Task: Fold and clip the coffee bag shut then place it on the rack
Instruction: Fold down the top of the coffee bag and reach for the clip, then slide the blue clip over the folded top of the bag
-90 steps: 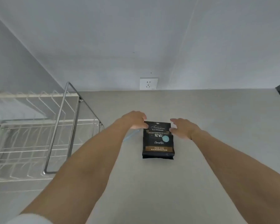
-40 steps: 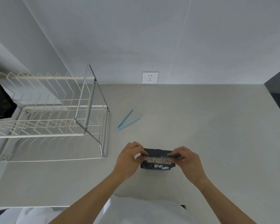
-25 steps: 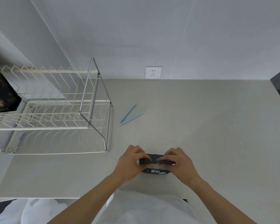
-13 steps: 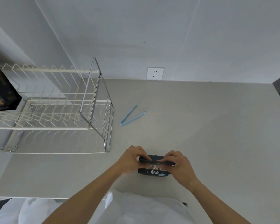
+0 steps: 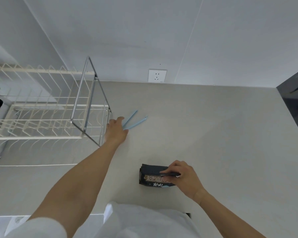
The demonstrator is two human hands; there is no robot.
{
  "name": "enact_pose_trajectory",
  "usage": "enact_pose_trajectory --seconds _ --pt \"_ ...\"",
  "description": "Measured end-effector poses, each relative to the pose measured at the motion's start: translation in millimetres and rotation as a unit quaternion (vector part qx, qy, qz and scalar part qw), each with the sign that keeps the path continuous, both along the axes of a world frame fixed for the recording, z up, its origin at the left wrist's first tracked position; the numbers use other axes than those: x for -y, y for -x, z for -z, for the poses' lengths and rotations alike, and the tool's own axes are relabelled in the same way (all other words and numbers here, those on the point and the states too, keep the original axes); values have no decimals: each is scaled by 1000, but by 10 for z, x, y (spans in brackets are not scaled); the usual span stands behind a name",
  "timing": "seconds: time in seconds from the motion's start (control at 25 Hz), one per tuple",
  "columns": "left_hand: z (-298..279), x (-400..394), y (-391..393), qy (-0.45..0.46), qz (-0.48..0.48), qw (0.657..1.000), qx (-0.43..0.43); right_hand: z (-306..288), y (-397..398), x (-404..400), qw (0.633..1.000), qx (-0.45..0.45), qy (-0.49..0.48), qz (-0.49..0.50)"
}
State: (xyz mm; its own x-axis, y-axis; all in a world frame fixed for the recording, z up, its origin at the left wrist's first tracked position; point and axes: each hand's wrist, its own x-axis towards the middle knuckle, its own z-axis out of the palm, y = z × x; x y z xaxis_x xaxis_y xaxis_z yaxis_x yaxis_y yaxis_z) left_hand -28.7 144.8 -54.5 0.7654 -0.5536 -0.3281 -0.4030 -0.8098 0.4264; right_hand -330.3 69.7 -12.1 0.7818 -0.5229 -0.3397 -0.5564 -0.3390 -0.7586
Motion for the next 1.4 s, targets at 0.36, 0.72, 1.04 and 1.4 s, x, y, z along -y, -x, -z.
enact_pose_trajectory --seconds 0.36,0.72,1.04,1.4 --pt "225 -56 76 -46 64 993 84 15 26 60 1000 3 -14 -4" --pt "-258 -730 670 272 91 958 -13 78 156 -43 974 96 -132 157" --pt "-595 -1399 1043 272 167 947 -35 69 101 -67 955 101 -174 216" --pt "-623 -1187 1130 275 189 942 -41 65 118 -76 952 113 -188 213"
